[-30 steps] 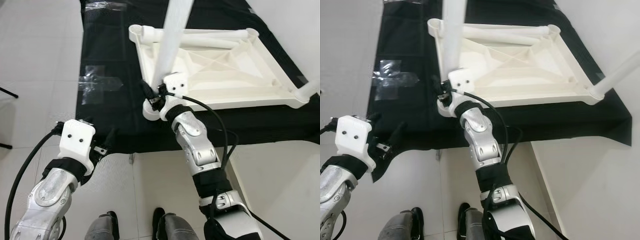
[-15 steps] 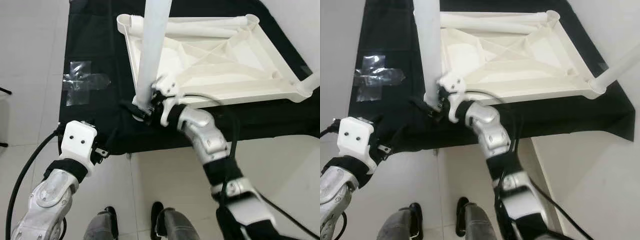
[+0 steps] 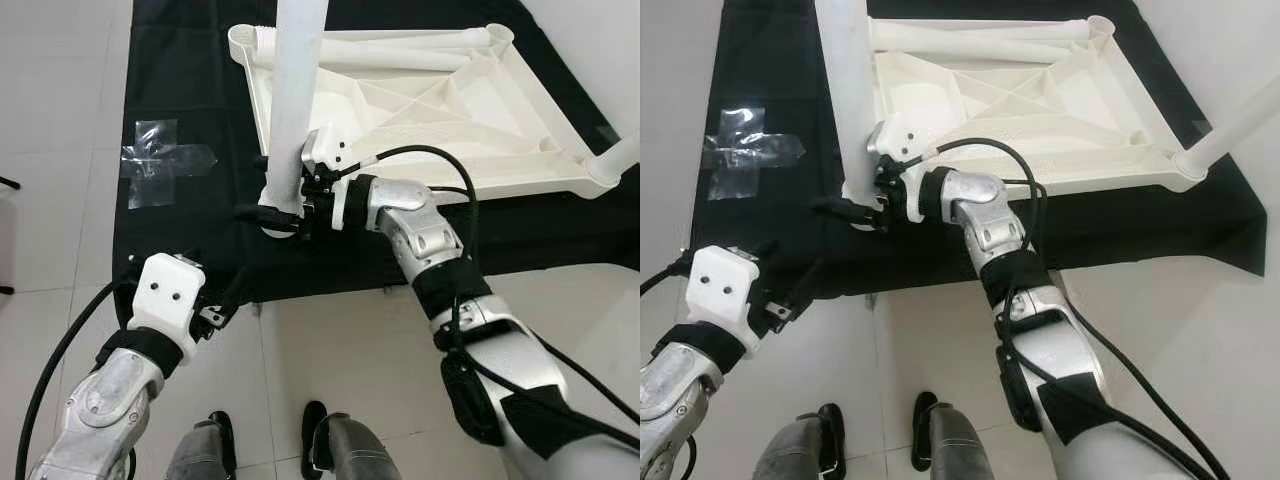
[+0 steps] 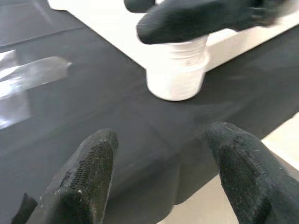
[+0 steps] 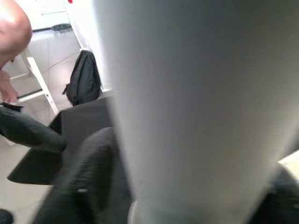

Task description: Building children table

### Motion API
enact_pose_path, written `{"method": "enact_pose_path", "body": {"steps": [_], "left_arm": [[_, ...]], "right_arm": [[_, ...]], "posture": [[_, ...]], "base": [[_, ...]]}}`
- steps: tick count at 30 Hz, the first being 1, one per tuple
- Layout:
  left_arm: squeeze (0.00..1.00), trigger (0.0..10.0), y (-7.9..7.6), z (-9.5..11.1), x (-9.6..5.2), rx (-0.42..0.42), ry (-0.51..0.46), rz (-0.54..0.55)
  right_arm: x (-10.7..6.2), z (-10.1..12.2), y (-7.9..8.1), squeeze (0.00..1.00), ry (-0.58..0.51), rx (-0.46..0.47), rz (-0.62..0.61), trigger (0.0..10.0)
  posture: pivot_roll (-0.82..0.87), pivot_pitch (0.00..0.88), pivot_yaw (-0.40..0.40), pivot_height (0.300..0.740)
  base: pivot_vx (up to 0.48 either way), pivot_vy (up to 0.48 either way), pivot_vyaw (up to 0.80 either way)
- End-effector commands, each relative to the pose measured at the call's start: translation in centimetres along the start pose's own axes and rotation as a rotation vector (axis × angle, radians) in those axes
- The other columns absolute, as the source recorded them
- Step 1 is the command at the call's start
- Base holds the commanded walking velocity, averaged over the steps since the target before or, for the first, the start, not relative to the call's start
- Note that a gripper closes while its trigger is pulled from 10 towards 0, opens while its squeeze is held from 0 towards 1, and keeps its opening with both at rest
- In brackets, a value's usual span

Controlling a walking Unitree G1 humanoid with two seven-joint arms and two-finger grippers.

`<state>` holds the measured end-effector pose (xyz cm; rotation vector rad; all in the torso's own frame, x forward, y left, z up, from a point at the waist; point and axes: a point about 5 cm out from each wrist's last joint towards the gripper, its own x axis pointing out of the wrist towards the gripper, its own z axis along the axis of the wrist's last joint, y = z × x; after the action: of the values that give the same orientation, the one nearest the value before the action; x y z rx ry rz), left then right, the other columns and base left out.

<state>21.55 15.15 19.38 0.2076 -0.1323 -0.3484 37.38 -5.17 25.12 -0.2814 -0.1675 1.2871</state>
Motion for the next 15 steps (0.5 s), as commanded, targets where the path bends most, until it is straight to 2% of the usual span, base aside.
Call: {"method": "enact_pose_path", "body": {"steps": [1,10,15], "left_arm": [[0.0,10.0,-0.3,0.1,-0.4,0.019,0.001,-0.018],[0.0,10.0,-0.4,0.1,-0.5,0.021,-0.001,-0.017],[0.0,10.0,-0.5,0.1,-0.6,0.019,0.001,-0.028]], "right_arm": [[0.1,-1.3,0.6,0.0,0.043,0.032,0.053,0.0],[-0.3,-1.4,0.3,0.0,0.006,0.063,0.075,0.0],[-1.1,-1.7,0.0,0.0,-0.018,0.068,0.033,0.0]], "posture": [[0.18,0.33,-0.16,0.74],[0.18,0.334,-0.154,0.74],[0.17,0.336,-0.152,0.74]], "base": [[0.0,0.0,0.0],[0.0,0.0,0.0],[0.0,0.0,0.0]]}}
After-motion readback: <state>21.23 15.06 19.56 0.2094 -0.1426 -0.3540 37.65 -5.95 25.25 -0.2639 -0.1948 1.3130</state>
